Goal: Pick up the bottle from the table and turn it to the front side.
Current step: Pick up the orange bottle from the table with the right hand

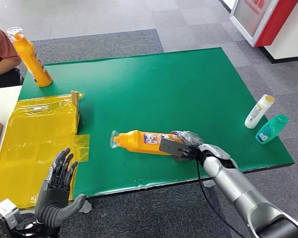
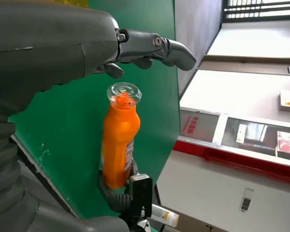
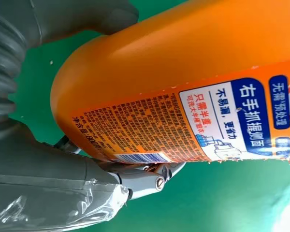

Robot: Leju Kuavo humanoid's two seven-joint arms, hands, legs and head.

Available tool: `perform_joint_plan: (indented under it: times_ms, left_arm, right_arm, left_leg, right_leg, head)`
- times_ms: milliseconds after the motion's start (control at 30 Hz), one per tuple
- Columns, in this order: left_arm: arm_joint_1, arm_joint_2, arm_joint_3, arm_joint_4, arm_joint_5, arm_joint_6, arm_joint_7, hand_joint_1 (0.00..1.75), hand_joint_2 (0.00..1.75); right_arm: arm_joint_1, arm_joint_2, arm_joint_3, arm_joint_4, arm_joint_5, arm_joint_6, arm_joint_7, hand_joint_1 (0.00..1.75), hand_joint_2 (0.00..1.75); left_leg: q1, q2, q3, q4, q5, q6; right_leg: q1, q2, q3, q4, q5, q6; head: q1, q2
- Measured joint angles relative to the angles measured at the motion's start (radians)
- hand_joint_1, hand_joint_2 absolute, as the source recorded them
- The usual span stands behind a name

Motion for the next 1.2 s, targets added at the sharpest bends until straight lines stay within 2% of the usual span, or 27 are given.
perform_joint_plan:
  times_ms: [100,333,500,733,1000,1200]
  left_arm:
    - [0.000,0.003,0.000,0.001,0.002,0.002,-0.006,0.00,1.75]
    - [-0.004,0.027,-0.001,0.009,0.011,0.019,-0.050,0.00,1.75]
    - [-0.018,0.045,-0.001,0.013,0.012,0.020,-0.065,0.00,1.75]
    - [-0.064,0.051,-0.001,0.023,0.014,0.005,-0.069,0.00,1.75]
    - [-0.100,0.053,-0.001,0.040,0.027,-0.011,-0.067,0.00,1.75]
    - [-0.162,0.043,-0.003,0.057,0.162,-0.070,-0.008,0.00,1.75]
  right_arm:
    - [0.009,-0.002,-0.013,-0.006,-0.067,0.003,-0.022,1.75,1.75]
    - [0.075,-0.017,-0.078,-0.100,-0.489,0.018,-0.154,1.75,1.75]
    - [0.144,-0.023,-0.094,-0.205,-0.649,-0.015,-0.230,1.75,1.75]
    - [0.188,-0.022,-0.095,-0.311,-0.694,-0.051,-0.265,1.75,1.75]
    - [0.200,-0.016,-0.086,-0.356,-0.694,-0.058,-0.274,1.75,1.75]
    - [0.200,0.028,-0.054,-0.357,-0.621,-0.120,-0.289,1.75,1.75]
  left_leg:
    - [0.000,0.000,0.000,0.000,0.000,0.000]
    - [0.000,0.000,0.000,0.000,0.000,0.000]
    - [0.000,0.000,0.000,0.000,0.000,0.000]
    - [0.000,0.000,-0.001,0.000,0.000,0.000]
    - [0.000,0.000,-0.001,0.000,0.000,0.000]
    - [0.000,0.000,-0.001,0.000,0.000,0.000]
  right_leg:
    - [0.000,0.000,0.000,0.000,0.000,0.000]
    - [0.000,0.000,0.000,0.000,0.000,0.000]
    - [0.000,0.000,-0.001,0.000,0.000,0.000]
    - [0.000,0.000,0.000,0.000,0.000,0.000]
    - [0.000,0.000,-0.001,0.000,0.000,0.000]
    - [0.000,0.000,-0.001,0.000,0.000,0.000]
  head:
    - [0.000,0.000]
    - [0.000,0.000]
    - [0.000,0.000]
    - [0.000,0.000]
    - [0.000,0.000]
    - [0.000,0.000]
